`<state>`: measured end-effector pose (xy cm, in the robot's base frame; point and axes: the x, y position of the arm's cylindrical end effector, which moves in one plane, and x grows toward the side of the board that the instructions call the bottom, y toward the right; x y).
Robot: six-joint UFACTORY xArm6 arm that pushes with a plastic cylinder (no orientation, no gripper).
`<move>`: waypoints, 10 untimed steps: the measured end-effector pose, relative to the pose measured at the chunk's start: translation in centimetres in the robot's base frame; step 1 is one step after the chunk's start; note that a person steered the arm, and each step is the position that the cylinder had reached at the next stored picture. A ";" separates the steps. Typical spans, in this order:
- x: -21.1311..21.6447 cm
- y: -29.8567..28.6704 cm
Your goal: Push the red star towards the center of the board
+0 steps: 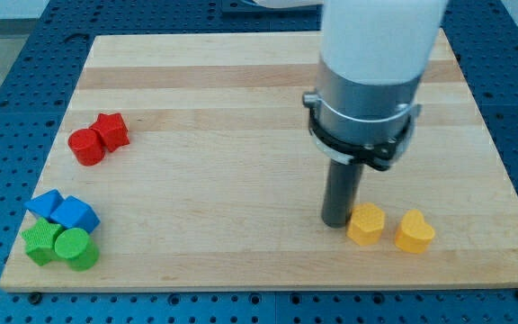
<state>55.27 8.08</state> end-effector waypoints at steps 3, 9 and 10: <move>1.3 3.9; -22.0 -30.9; -20.3 -38.3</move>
<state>35.02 -30.20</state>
